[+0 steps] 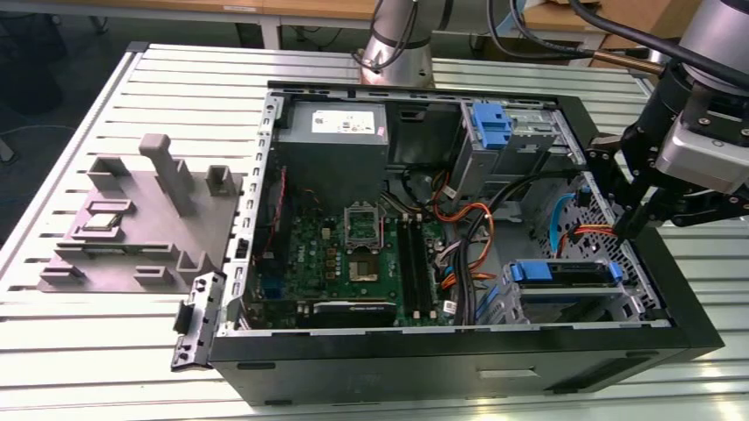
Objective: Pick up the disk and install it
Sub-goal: 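Insert the first disk wire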
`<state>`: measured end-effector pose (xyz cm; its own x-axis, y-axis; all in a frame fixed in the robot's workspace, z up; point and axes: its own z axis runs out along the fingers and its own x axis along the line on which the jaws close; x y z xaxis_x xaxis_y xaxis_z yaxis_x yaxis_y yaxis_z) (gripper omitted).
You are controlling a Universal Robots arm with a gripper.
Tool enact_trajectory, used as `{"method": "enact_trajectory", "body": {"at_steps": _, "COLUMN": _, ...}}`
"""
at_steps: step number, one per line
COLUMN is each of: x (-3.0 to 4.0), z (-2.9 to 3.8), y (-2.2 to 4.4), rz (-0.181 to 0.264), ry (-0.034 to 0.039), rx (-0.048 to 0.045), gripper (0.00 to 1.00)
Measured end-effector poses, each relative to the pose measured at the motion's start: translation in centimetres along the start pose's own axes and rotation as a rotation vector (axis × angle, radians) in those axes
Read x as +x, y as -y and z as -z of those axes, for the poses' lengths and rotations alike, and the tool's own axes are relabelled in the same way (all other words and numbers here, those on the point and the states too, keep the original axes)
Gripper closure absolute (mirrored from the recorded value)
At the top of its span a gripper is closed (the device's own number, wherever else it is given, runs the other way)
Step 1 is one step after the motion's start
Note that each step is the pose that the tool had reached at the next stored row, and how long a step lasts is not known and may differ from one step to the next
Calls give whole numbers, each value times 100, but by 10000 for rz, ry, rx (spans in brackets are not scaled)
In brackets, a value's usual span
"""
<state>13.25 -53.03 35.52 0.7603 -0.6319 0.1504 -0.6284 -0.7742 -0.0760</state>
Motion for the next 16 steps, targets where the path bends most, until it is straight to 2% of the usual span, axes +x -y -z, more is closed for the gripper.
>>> {"method": "enact_trajectory", "body": {"at_steps": 6, "x": -3, "z": -2, "y": -1, "rz": -118, "ry": -7, "rx": -16, "gripper": 84}}
{"method": "enact_trajectory", "body": {"at_steps": 16, "x": -7, "z": -21, "y": -5, "rz": -1878, "ry": -144, "rx": -287, "gripper": 84}}
